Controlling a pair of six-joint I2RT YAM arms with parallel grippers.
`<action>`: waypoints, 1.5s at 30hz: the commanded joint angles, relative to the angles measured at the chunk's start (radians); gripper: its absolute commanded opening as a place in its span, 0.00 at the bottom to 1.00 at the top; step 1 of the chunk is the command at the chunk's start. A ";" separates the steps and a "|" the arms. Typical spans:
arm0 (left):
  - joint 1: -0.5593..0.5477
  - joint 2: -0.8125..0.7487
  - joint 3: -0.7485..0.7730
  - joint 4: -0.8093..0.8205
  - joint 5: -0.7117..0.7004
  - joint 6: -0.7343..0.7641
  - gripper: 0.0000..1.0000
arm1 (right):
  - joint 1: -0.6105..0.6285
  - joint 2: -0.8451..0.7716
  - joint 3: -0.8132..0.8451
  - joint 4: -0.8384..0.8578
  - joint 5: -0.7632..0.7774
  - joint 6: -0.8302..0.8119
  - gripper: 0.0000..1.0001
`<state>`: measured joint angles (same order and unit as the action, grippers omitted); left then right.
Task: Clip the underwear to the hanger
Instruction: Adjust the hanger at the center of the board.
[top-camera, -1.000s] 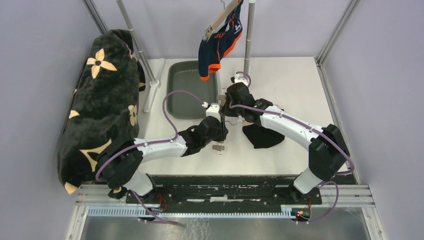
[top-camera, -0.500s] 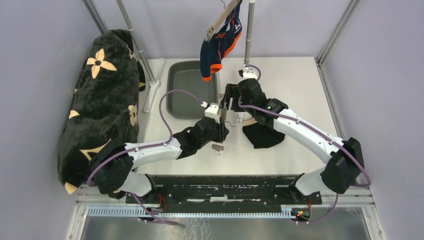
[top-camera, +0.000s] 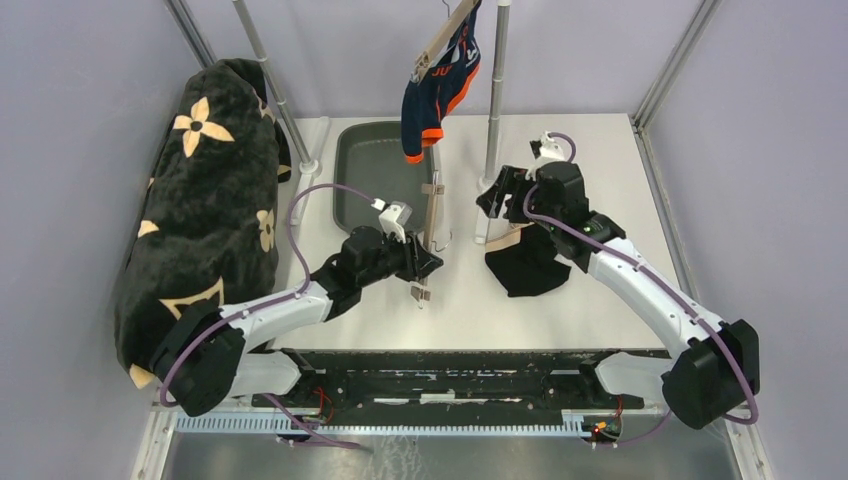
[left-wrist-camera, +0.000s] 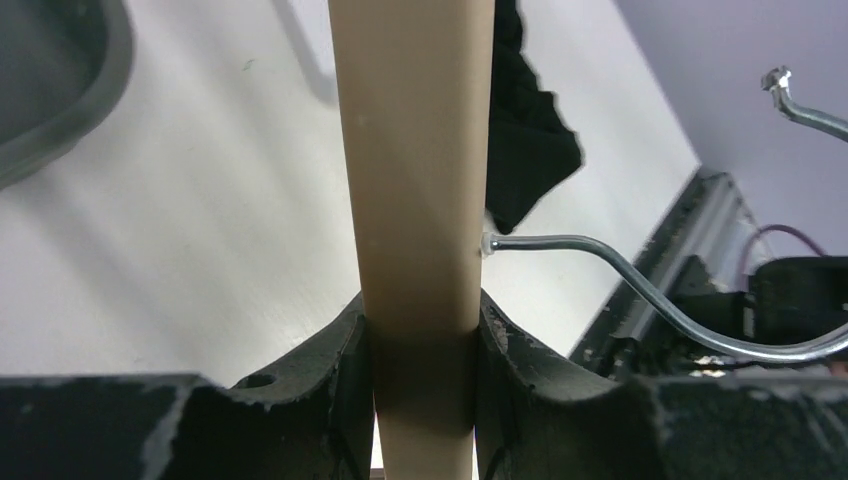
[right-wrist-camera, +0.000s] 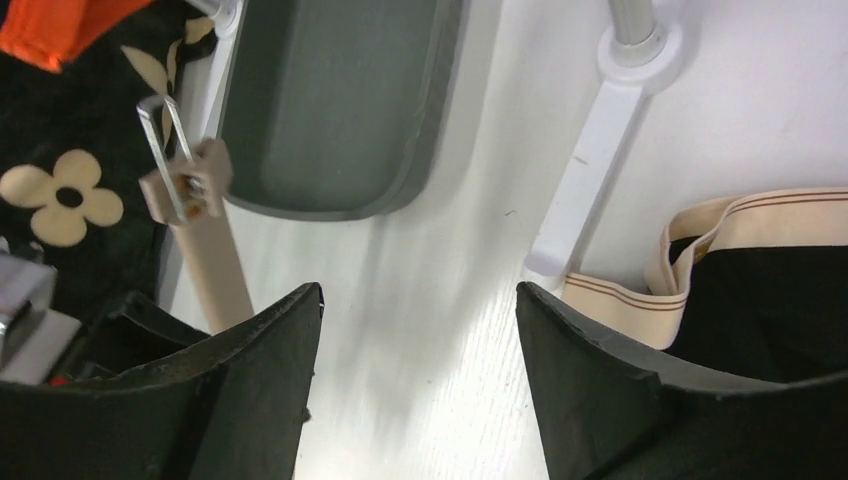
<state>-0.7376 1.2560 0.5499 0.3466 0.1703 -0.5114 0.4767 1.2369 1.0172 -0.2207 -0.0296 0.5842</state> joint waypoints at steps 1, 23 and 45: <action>0.053 -0.043 -0.007 0.235 0.258 -0.091 0.03 | -0.021 -0.041 -0.074 0.165 -0.175 -0.042 0.78; 0.119 0.107 0.017 0.319 0.204 -0.358 0.03 | 0.016 0.010 -0.066 0.034 -0.087 0.017 0.76; 0.078 0.214 0.003 0.347 0.199 -0.353 0.03 | 0.211 0.218 0.199 -0.075 0.082 -0.024 0.76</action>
<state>-0.6487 1.4708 0.5358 0.6239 0.3668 -0.8497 0.6811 1.4517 1.1679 -0.3157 0.0143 0.5789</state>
